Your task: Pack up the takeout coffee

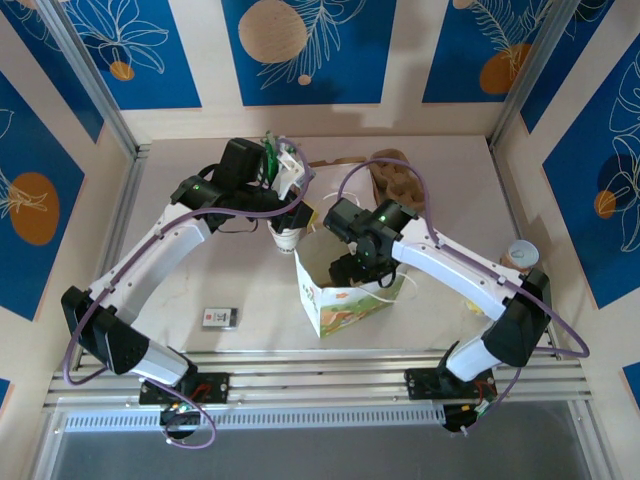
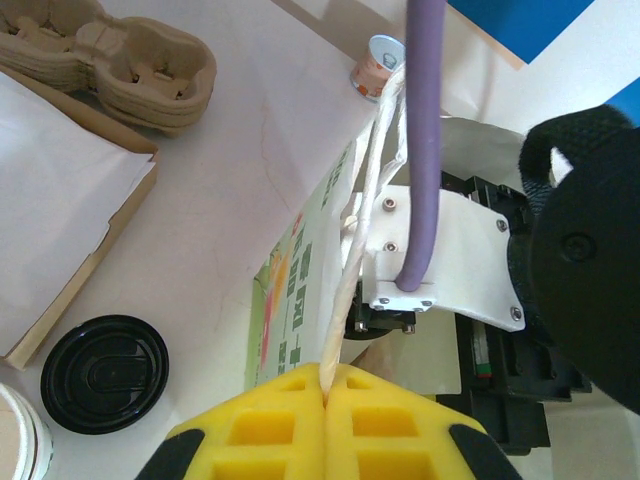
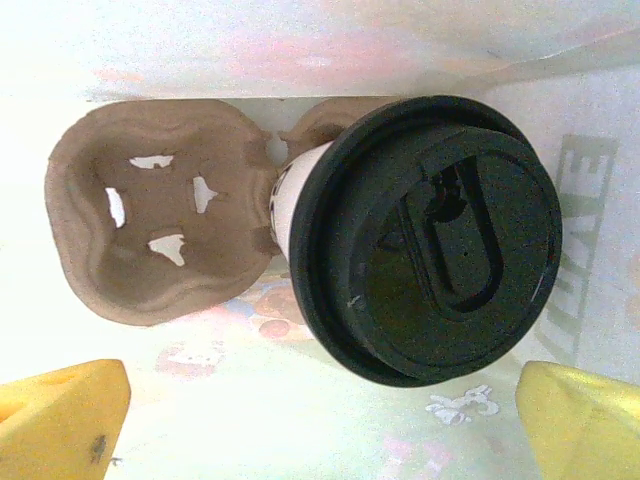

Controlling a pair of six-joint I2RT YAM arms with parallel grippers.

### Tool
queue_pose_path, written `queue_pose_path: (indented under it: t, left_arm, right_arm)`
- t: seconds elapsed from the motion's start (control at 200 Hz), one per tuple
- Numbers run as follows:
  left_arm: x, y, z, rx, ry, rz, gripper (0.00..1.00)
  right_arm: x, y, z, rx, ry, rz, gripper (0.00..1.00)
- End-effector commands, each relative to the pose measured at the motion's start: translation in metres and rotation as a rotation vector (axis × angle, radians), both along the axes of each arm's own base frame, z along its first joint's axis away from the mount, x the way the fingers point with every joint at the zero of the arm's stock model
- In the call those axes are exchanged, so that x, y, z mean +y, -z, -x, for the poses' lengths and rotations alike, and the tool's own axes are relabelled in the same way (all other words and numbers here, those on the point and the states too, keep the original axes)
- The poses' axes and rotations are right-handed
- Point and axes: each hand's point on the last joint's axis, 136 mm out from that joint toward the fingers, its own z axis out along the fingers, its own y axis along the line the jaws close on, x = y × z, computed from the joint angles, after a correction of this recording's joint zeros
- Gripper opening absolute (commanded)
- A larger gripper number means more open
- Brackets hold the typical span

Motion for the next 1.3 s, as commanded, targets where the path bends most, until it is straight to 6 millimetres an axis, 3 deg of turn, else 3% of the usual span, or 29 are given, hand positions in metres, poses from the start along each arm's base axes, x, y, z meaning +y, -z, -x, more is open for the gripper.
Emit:
queue_pose_path:
  t: [0.0, 0.45, 0.985, 1.295]
  left_arm:
    - [-0.003, -0.012, 0.007, -0.027, 0.029, 0.012, 0.0]
    - [-0.003, -0.013, 0.007, -0.03, 0.031, 0.012, 0.0]
    - [-0.003, -0.012, 0.006, -0.03, 0.03, 0.01, 0.0]
    - [-0.002, -0.011, 0.005, -0.035, 0.024, 0.003, 0.0]
  right_arm:
    - [-0.002, -0.018, 0.004, -0.023, 0.01, -0.029, 0.99]
    - [0.001, -0.029, 0.01, -0.03, -0.004, -0.038, 0.99]
    - [0.005, -0.067, 0.013, -0.095, -0.032, -0.113, 0.99]
    - [-0.001, -0.106, 0.01, -0.19, -0.044, -0.171, 0.99]
